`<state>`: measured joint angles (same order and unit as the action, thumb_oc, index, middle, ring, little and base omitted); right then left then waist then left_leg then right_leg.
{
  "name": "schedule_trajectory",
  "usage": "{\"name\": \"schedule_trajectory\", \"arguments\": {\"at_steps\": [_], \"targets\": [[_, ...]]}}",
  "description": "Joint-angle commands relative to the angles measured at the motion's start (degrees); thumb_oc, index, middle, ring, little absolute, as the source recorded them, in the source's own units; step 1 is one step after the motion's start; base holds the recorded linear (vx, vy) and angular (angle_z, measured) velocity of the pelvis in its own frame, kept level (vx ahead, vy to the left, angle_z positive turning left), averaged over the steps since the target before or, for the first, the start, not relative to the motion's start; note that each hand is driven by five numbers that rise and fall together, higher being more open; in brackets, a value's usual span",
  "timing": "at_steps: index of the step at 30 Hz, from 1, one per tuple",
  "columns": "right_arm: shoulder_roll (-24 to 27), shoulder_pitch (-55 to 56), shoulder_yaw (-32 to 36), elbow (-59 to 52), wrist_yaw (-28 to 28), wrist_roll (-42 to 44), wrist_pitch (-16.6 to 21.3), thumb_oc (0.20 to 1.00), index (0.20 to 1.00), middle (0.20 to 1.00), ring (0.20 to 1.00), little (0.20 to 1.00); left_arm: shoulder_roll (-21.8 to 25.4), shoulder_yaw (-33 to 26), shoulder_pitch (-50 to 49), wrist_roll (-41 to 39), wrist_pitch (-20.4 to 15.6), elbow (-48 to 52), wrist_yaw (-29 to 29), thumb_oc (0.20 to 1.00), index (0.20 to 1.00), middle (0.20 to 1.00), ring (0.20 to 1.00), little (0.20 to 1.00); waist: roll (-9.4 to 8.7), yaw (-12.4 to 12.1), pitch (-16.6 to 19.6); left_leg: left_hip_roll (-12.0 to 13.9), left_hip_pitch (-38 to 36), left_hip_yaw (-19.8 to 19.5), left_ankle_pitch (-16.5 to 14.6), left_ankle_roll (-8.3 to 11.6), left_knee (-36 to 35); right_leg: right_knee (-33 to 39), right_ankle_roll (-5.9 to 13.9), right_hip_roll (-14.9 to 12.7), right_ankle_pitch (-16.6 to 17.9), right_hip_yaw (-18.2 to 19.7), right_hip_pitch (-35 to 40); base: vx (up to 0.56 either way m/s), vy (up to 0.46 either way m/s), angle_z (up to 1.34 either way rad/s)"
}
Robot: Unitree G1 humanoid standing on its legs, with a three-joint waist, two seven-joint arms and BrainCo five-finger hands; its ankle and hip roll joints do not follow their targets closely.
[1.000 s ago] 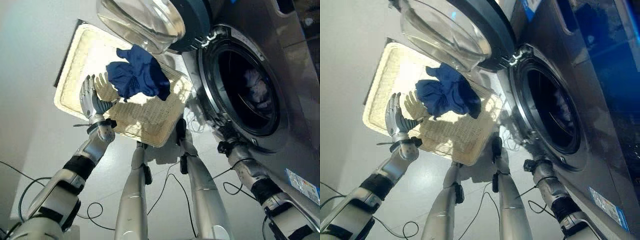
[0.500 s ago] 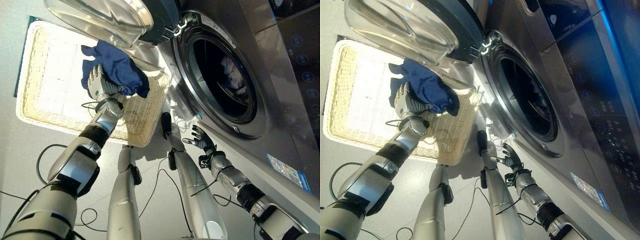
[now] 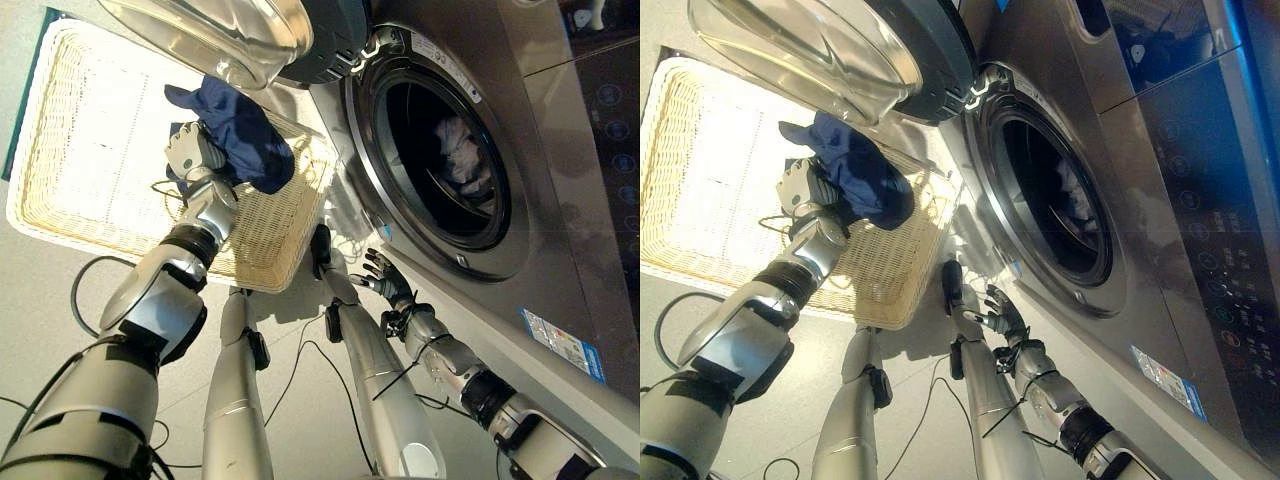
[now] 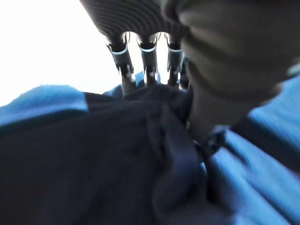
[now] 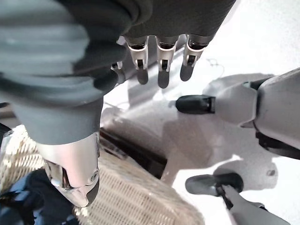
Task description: Put the clothes into the washing machine.
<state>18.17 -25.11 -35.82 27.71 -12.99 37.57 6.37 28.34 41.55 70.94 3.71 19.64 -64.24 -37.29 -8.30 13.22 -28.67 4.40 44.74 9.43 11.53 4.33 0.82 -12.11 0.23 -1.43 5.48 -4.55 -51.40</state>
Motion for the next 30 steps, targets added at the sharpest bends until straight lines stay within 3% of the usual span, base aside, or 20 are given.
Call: {"name": "schedule_trajectory", "arguments": {"at_steps": [1, 2, 3, 4, 5, 8, 9, 14, 23, 26, 30], "targets": [[-1.44, 1.05, 0.2, -1.96, 0.37, 1.07, 1.1, 1.0, 1.0, 1.0, 1.0, 1.0, -2.38, -3.05, -4.2, -1.52, -0.8, -2.13, 0.94, 0.2, 0.2, 0.2, 0.2, 0.2, -2.26, 0.08, -1.12, -3.14, -0.55, 2.8, -3.52, 1.4, 2.9, 7.86, 5.61, 2.62, 6.66, 0.61, 2.94, 0.0, 0.0, 0.0], [-1.44, 1.05, 0.2, -1.96, 0.37, 1.07, 1.1, 1.0, 1.0, 1.0, 1.0, 1.0, -2.38, -3.05, -4.2, -1.52, -0.8, -2.13, 0.94, 0.2, 0.2, 0.2, 0.2, 0.2, -2.26, 0.08, -1.12, -3.14, -0.55, 2.8, -3.52, 1.4, 2.9, 7.86, 5.61, 2.62, 6.66, 0.61, 2.94, 0.0, 0.0, 0.0], [-1.37, 1.39, 0.3, -1.84, 0.5, 0.82, 2.11, 1.0, 1.0, 1.0, 1.0, 1.0, -2.35, -4.36, -4.85, -5.03, -5.08, -1.59, -1.54, 0.2, 0.2, 0.2, 0.2, 0.2, -1.93, -0.17, -1.12, -3.19, -0.79, 2.7, -3.61, 1.42, 3.04, 7.79, 5.64, 2.48, 6.48, 0.57, 3.23, 0.0, 0.0, 0.0], [-1.37, 1.39, 0.3, -1.84, 0.5, 0.82, 2.11, 1.0, 1.0, 1.0, 1.0, 1.0, -2.35, -4.36, -4.85, -5.03, -5.08, -1.59, -1.54, 0.2, 0.2, 0.2, 0.2, 0.2, -1.93, -0.17, -1.12, -3.19, -0.79, 2.7, -3.61, 1.42, 3.04, 7.79, 5.64, 2.48, 6.48, 0.57, 3.23, -0.06, 0.034, 0.01], [-0.97, 2.92, 0.93, -3.58, 0.21, -0.22, 3.59, 1.0, 1.0, 1.0, 1.0, 1.0, -2.18, -8.69, -8.18, -8.5, -12.37, 2.09, -5.47, 0.2, 0.2, 0.2, 0.2, 0.2, -0.93, -1.23, -1.12, -3.45, -1.61, 1.93, -3.7, 1.42, 3.1, 7.68, 5.71, 2.04, 6.04, 0.25, 4.34, -0.06, 0.026, 0.02], [-0.82, 3.52, 1.13, -4.44, -0.15, -0.73, 4.06, 1.0, 1.0, 1.0, 1.0, 1.0, -2.2, -10.23, -9.97, -9.02, -14.23, 3.93, -6.81, 0.2, 0.2, 0.2, 0.2, 0.2, -0.5, -1.71, -1.12, -3.59, -1.97, 1.58, -3.73, 1.41, 3.15, 7.64, 5.73, 1.84, 5.9, 0.04, 4.8, -0.04, 0.02, 0.01], [-0.1, 4.7, 1.76, -6.56, -0.81, -2.25, 5.14, 1.0, 1.0, 1.0, 1.0, 1.0, -2.43, -13.38, -14.84, -10.05, -17.83, 8.09, -9.99, 0.2, 0.2, 0.2, 0.2, 0.2, 0.39, -2.9, -1.12, -3.94, -2.85, 0.78, -3.69, 1.38, 3.25, 7.49, 5.68, 1.59, 5.59, -0.4, 5.97, -0.07, 0.042, 0.03], [0.25, 5.2, 2.97, -10.64, -2.66, -5.98, 5.58, 1.0, 1.0, 1.0, 1.0, 1.0, -3.09, -18.08, -22.74, -11.78, -21.26, 13.04, -12.99, 0.2, 0.2, 0.2, 0.2, 0.2, 1.13, -4.98, -1.12, -4.19, -4.83, -0.76, -3.51, 1.24, 2.82, 7.05, 5.61, 1.29, 4.82, -1.53, 8.3, -0.07, 0.04, 0.08], [0.94, 1.84, 5.69, -14.75, -3.5, -11.98, 2.77, 1.0, 1.0, 1.0, 1.0, 1.0, -5.39, -22.23, -32.6, -16.83, -28.88, 22.42, -9.56, 0.2, 0.2, 0.2, 0.2, 0.2, 2.47, -8.6, -1.12, -4.34, -8.8, -2.89, -3.75, 0.74, 1.77, 6.58, 5.58, 0.45, 3.07, -3.37, 12.73, -0.07, 0.064, 0.16], [1.21, 0.52, 7.1, -15.1, -3.13, -14.58, 0.79, 1.0, 1.0, 1.0, 1.0, 1.0, -6.25, -21.86, -36.05, -15.51, -31.8, 29.06, -4.32, 0.2, 0.2, 0.2, 0.2, 0.2, 3.66, -10.49, -1.12, -4.93, -10.47, -4.03, -3.8, 0.22, 1.05, 6.44, 5.68, -0.13, 2.64, -4.56, 14.47, -0.07, 0.044, 0.26], [1.67, -0.27, 7.85, -15.67, -2.31, -16.34, -0.55, 1.0, 1.0, 1.0, 1.0, 1.0, -5.67, -21.35, -37.86, -15.98, -32.26, 35.13, 1.28, 0.2, 0.2, 0.2, 0.2, 0.2, 4.42, -11.7, -1.12, -5.27, -11.46, -4.88, -3.72, -0.05, 0.66, 6.14, 5.76, -0.56, 2.19, -5.42, 15.6, -0.05, 0.021, 0.17]]}}
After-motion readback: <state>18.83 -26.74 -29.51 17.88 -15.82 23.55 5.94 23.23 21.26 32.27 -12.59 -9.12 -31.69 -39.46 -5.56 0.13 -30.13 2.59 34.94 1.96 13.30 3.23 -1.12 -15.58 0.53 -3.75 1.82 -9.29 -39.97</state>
